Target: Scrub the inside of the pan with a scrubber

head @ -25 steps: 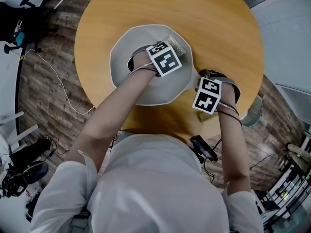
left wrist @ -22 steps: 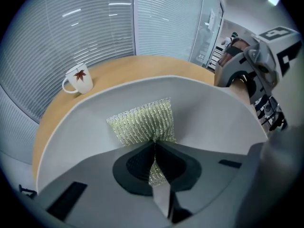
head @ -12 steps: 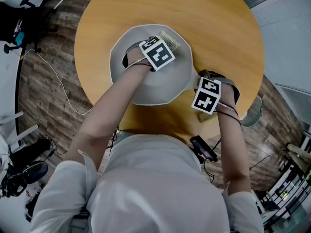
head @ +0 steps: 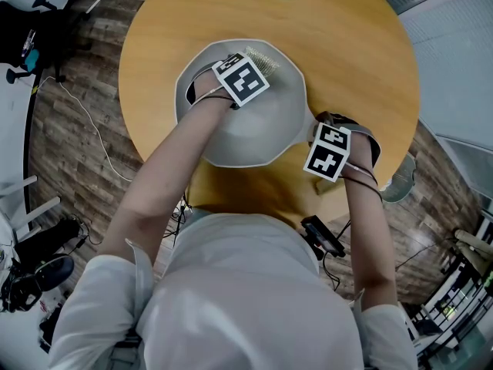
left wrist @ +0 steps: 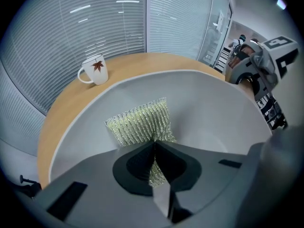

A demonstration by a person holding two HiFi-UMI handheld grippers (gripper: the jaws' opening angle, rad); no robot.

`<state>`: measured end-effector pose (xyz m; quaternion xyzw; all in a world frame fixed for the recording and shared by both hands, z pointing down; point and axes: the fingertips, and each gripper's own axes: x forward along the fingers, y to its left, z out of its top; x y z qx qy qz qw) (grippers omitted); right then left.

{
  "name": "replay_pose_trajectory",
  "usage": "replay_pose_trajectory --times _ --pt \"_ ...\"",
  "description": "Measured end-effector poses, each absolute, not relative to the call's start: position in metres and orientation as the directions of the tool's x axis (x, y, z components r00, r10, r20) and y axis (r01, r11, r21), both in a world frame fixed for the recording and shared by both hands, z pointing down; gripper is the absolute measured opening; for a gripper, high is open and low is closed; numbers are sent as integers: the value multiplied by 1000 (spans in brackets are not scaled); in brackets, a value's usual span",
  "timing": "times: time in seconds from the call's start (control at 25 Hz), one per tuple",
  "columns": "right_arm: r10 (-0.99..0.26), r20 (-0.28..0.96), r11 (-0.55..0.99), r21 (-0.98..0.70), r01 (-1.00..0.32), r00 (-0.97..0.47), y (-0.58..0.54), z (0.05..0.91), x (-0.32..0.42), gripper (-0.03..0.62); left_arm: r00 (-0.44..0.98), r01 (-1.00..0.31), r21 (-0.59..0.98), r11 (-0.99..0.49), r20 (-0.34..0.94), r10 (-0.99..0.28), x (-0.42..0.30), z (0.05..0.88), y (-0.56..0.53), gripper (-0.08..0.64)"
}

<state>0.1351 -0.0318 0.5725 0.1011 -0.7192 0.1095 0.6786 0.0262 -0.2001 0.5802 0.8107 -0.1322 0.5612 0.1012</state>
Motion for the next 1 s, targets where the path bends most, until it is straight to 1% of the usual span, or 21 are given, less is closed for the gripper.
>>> replay_pose_trajectory --times 0.48,1.0 --pt "6 999 955 -16 -297 -37 -31 572 136 190 270 -334 -19 -943 956 -115 -4 579 -207 17" --pt "11 1000 952 -18 -305 -26 -32 574 137 187 196 -327 -15 -945 977 -84 -26 580 -204 17"
